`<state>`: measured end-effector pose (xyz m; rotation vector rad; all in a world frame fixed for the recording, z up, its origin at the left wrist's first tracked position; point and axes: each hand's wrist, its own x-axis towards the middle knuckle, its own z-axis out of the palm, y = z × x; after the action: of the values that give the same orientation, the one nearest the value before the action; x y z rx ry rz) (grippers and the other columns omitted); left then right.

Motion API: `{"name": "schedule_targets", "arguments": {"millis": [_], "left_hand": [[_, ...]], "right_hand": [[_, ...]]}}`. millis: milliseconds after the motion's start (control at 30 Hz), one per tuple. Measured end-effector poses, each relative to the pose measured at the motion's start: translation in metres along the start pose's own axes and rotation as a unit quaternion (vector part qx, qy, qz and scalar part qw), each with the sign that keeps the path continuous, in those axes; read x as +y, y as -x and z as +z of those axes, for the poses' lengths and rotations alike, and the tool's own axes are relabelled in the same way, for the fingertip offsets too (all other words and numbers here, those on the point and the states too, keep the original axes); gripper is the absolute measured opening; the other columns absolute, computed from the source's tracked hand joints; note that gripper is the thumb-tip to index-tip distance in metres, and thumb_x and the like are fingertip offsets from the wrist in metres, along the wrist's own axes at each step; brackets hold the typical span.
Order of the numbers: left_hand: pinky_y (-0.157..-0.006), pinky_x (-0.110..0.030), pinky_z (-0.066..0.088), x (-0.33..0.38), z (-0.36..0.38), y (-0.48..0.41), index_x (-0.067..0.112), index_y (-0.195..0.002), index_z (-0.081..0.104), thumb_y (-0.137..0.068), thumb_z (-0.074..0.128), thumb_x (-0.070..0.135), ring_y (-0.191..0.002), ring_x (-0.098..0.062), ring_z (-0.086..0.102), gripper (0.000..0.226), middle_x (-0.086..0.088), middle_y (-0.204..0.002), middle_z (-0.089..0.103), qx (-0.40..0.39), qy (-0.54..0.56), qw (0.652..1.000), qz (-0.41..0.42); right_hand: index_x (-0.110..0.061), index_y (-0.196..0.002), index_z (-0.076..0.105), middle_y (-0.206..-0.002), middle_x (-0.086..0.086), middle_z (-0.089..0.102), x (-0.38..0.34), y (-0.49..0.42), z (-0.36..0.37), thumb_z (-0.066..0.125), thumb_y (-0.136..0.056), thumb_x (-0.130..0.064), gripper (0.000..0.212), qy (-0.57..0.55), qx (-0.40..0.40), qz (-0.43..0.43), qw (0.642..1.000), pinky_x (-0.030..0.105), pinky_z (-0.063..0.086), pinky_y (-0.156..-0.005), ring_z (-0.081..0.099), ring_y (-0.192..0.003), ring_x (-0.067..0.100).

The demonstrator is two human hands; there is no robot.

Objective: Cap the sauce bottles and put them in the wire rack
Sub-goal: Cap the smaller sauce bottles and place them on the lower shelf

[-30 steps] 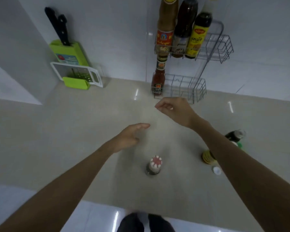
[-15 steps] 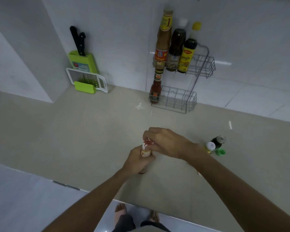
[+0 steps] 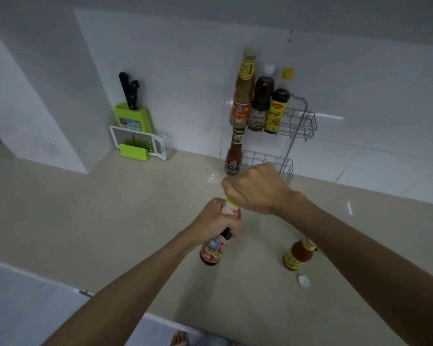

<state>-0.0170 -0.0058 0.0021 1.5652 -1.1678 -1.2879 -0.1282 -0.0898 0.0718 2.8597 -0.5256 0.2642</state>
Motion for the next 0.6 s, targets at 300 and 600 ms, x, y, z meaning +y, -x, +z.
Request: {"name": "schedule_targets", "arguments": {"millis": [300, 600], "left_hand": [[-0.064, -0.034, 0.045, 0.009, -0.024, 0.002, 0.005, -0.053, 0.052, -0.049, 0.055, -0.007, -0.057, -0.028, 0.053, 0.013, -0.012, -0.055, 0.057, -0.156, -0.004, 0.988, -0.004], [-0.054, -0.031, 0.052, -0.001, 0.004, -0.034, 0.014, -0.046, 0.053, -0.047, 0.061, 0.018, -0.047, -0.021, 0.058, 0.009, -0.004, -0.051, 0.063, 0.151, -0.178, 0.972, -0.036]], "right_hand": [[-0.013, -0.082, 0.054, -0.062, 0.003, 0.06, 0.009, 0.002, -0.004, 0.019, -0.097, -0.051, 0.054, 0.001, -0.012, -0.081, 0.997, 0.031, 0.044, -0.047, 0.055, -0.05, 0.024], [-0.012, -0.087, 0.062, -0.096, 0.012, 0.065, 0.007, -0.019, 0.032, 0.043, -0.093, -0.035, 0.031, -0.175, -0.115, 0.317, 0.925, 0.034, 0.043, -0.062, 0.059, -0.084, 0.028]]}}
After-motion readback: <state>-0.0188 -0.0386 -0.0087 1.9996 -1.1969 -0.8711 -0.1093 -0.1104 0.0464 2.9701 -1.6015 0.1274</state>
